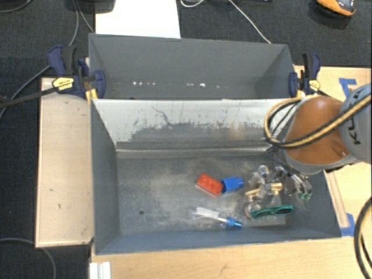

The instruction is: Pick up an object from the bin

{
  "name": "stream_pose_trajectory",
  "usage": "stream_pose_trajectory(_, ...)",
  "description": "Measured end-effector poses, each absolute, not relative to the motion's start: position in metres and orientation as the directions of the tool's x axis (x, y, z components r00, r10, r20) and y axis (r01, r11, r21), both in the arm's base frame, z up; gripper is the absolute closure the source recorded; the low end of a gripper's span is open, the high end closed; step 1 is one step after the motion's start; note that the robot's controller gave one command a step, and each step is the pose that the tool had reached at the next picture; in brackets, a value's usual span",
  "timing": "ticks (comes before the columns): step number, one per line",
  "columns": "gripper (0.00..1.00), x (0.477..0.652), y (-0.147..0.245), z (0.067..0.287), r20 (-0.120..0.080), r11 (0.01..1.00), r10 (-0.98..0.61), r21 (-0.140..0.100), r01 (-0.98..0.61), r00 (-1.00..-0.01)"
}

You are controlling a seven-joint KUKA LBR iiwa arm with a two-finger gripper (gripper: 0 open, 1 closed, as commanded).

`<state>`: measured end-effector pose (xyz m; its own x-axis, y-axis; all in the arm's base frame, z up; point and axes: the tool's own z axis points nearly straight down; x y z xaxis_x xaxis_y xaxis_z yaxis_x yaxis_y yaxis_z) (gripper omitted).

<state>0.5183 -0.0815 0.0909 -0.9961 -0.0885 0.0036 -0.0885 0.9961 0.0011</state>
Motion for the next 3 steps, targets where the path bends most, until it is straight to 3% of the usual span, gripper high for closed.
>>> stream_pose_trajectory(1, 1.00, 0.518, -0.081, 0.091, 0.004, 0.996, -0.090, 0.001, -0.090, -0.996)
stream_pose_trajectory(2, 1.00, 0.527, -0.066, 0.192, 0.001, 0.998, -0.060, 0.001, -0.060, -0.998)
stream_pose_trajectory(3, 1.00, 0.527, -0.066, 0.192, 0.001, 0.998, -0.061, 0.001, -0.061, -0.998)
